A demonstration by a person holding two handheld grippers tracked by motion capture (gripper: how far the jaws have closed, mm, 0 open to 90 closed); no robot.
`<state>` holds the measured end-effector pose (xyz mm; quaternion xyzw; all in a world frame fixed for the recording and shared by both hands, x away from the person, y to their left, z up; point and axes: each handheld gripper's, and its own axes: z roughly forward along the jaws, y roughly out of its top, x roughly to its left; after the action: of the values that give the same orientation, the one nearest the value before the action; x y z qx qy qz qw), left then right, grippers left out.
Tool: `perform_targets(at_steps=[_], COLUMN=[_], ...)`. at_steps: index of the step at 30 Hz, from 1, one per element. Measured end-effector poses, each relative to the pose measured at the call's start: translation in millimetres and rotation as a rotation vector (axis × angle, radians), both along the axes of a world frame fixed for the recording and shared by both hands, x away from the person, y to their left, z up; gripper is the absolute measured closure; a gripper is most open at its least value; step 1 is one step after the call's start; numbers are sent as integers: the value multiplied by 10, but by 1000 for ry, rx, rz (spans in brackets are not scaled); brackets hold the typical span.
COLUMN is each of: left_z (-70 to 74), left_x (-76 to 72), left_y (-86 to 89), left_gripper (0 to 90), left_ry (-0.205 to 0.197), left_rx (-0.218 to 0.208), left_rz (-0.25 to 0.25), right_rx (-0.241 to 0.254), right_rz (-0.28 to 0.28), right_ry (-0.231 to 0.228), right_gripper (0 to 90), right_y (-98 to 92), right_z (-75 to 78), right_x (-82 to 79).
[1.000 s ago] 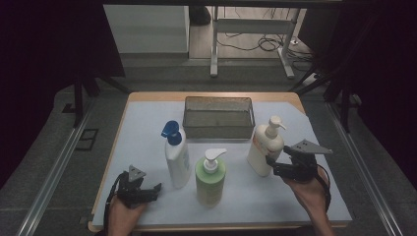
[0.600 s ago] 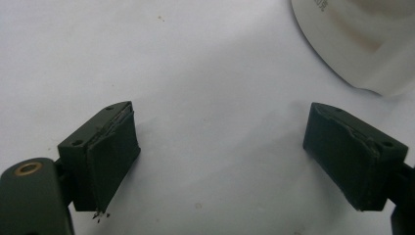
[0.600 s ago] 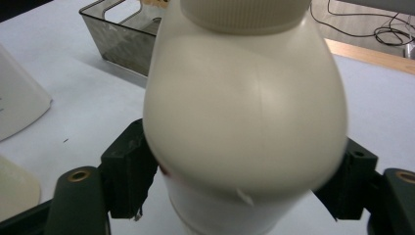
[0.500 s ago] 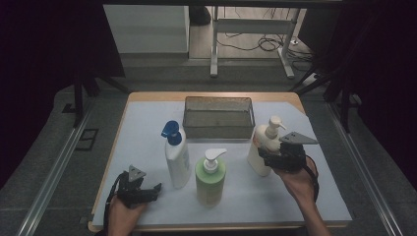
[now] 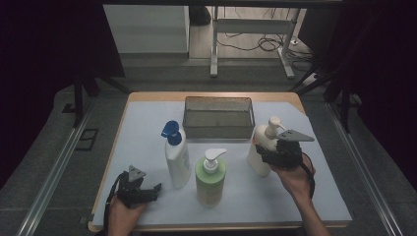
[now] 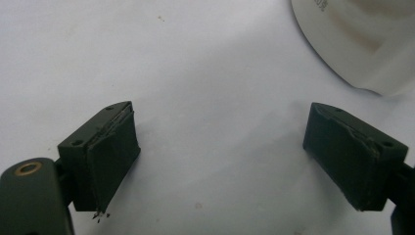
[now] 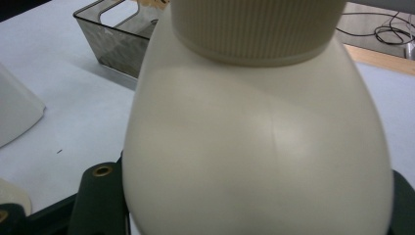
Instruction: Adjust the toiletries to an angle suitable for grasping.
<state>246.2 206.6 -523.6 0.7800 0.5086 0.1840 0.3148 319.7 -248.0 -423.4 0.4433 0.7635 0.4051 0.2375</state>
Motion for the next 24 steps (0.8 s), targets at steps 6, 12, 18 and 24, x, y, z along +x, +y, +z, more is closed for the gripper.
perform_targets(at_steps=[6, 12, 18, 24], left_z=[0, 0, 0, -1], left_x=[0, 0, 0, 0], left_y=[0, 0, 0, 0], left_gripper=[126, 126, 126, 126], left_ry=[0, 0, 0, -1], left_rx=[1, 1, 1, 0], left_rz=[0, 0, 0, 0], right_rx=[-14, -4, 7, 28], right_rz=[10, 37, 51, 75], right_ry=[-3, 21, 27, 38], right_gripper=[365, 366, 367, 368], right_y=[21, 33, 23, 18], right_z=[12, 64, 133, 213], right_x=[-6, -23, -46, -60])
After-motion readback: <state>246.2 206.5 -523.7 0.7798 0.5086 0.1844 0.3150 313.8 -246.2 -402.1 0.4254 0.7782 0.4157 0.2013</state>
